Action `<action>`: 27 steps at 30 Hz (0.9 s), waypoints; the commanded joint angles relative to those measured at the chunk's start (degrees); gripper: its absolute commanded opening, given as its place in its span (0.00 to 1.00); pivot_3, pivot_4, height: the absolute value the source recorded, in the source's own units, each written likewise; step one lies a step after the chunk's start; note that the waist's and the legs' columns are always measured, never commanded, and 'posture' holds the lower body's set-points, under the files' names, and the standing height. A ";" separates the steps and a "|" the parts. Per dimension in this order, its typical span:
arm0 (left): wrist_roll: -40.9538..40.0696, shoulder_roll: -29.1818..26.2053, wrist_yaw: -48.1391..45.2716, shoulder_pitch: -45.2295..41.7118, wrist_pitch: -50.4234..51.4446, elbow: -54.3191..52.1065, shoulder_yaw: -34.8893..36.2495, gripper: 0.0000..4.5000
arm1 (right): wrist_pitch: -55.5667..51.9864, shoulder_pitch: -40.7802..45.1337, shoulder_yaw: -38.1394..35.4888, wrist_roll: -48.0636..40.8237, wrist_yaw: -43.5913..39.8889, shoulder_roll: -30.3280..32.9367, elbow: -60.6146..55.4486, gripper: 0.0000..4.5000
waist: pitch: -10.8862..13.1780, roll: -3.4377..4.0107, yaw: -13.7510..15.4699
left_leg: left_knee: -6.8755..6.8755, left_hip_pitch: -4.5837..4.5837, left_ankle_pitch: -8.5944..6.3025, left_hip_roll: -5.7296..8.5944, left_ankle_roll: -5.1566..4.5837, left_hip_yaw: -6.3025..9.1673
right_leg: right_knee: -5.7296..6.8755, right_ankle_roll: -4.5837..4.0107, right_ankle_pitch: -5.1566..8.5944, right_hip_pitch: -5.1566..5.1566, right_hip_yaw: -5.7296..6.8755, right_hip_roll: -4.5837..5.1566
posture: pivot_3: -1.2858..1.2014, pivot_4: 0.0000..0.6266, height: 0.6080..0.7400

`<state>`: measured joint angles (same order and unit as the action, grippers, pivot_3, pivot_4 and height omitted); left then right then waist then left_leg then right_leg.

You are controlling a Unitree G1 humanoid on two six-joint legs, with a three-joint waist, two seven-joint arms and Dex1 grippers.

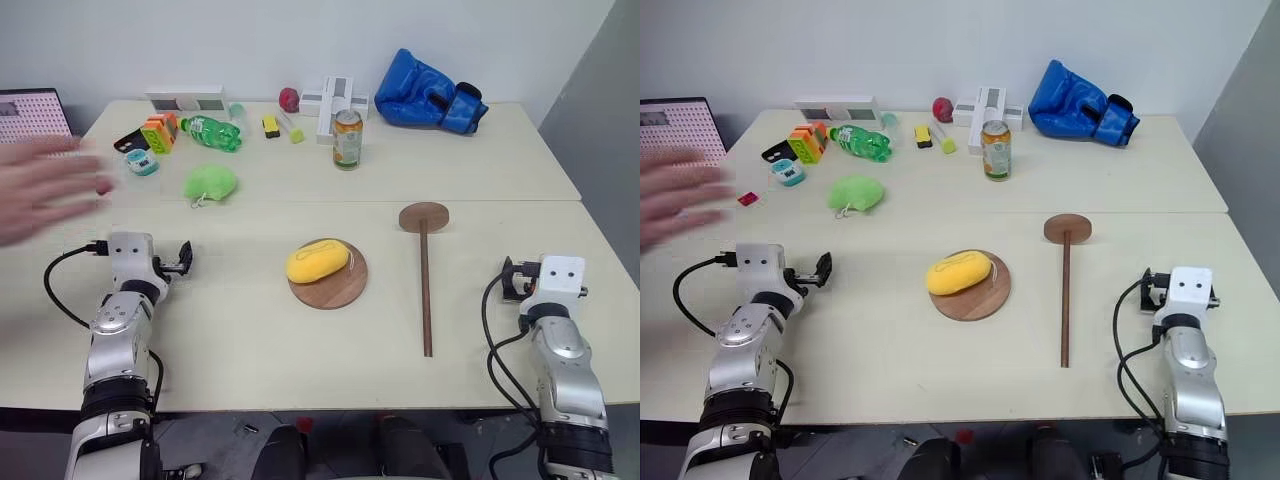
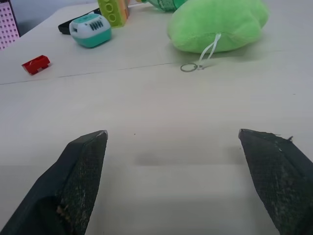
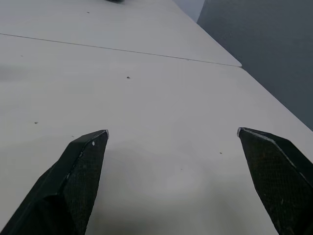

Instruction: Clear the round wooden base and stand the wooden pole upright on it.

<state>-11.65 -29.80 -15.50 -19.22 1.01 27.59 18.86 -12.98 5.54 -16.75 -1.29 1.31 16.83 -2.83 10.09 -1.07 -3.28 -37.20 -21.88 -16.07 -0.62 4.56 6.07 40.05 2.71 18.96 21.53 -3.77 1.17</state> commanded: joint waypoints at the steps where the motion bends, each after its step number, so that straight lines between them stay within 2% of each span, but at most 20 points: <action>1: -0.94 -0.80 -0.88 1.15 0.05 -3.03 1.28 1.00 | 0.73 0.05 -0.77 0.03 -0.68 1.27 -1.72 0.99 | 0.00 0.00 -0.03 | 0.00 0.00 0.00 0.00 0.00 0.00 | 0.00 0.00 0.00 0.00 0.00 0.00 | 0.52 0.24 1.00; 6: -2.15 -1.18 -2.14 2.46 1.15 -6.21 1.68 1.00 | -0.29 -0.63 -0.46 0.02 -1.12 1.54 -3.97 0.99 | 0.00 0.00 -0.01 | 0.00 -0.01 0.00 -0.01 0.00 0.02 | 0.00 0.00 0.00 0.00 0.01 0.00 | 0.52 0.24 1.00; 9: -13.45 -6.03 -15.87 3.99 12.13 -23.02 0.20 1.00 | -5.27 -3.24 2.20 -5.15 -11.18 5.33 -13.81 0.99 | 0.01 0.00 -0.05 | 0.01 -0.11 0.00 -0.02 0.00 0.02 | -0.01 0.00 0.00 0.07 0.00 0.00 | 0.52 0.24 1.00; 12: -23.09 -9.74 -25.18 0.97 25.02 -30.82 -3.28 1.00 | -12.95 -5.29 3.74 -17.48 -20.94 8.29 -25.65 0.99 | 0.02 0.00 0.00 | -0.01 -0.23 0.00 -0.06 0.01 0.11 | -0.01 0.00 0.00 0.12 0.08 -0.02 | 0.52 0.24 1.00; 16: -26.79 -12.07 -30.60 -2.49 32.85 -33.64 -7.13 1.00 | -20.93 -5.68 3.73 -26.79 -26.39 11.96 -33.59 0.99 | -0.13 0.24 0.04 | -0.02 0.14 -0.01 0.02 -0.01 0.11 | -0.08 0.00 0.01 -0.30 0.08 -0.01 | 0.52 0.24 1.00; 18: -26.56 -11.35 -36.86 -7.75 35.39 -31.91 -13.82 1.00 | -25.41 -5.18 5.70 -33.61 -30.92 15.18 -38.36 0.99 | -0.13 0.24 0.02 | -0.01 0.21 -0.01 0.03 -0.02 0.10 | -0.12 0.01 0.01 -0.38 0.08 -0.02 | 0.52 0.24 1.00; 20: -23.32 -10.39 -41.25 -11.47 33.99 -28.45 -19.15 1.00 | -27.33 -3.83 8.02 -36.42 -32.98 17.07 -40.91 0.99 | -0.11 0.21 0.13 | -0.04 0.13 0.01 0.04 -0.04 0.16 | -0.10 0.00 0.02 -0.32 0.15 -0.08 | 0.52 0.24 1.00; 23: -11.27 -7.11 -45.76 -16.58 20.66 -17.97 -28.86 1.00 | -29.41 -1.78 11.56 -38.42 -32.74 17.46 -43.00 0.99 | -0.12 0.20 0.10 | -0.10 0.11 0.01 0.03 -0.05 0.20 | -0.09 0.00 0.01 -0.33 0.18 -0.10 | 0.52 0.24 1.00; 27: -5.75 -1.66 -47.02 -21.65 11.84 -4.66 -31.07 1.00 | -30.75 -1.10 13.60 -38.63 -30.38 16.73 -44.35 0.99 | -0.12 0.18 -0.06 | -0.11 0.03 0.01 0.03 -0.06 0.18 | -0.13 0.00 0.02 -0.25 0.16 -0.11 | 0.52 0.24 1.00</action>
<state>-20.05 -31.92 -61.83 -38.68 17.64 18.75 -12.28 -43.38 3.80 -3.14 -39.39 -30.22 33.60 -44.77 9.97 -0.89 -3.34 -37.31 -21.90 -16.06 -0.59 4.50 6.22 39.93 2.70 18.98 21.34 -3.63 1.06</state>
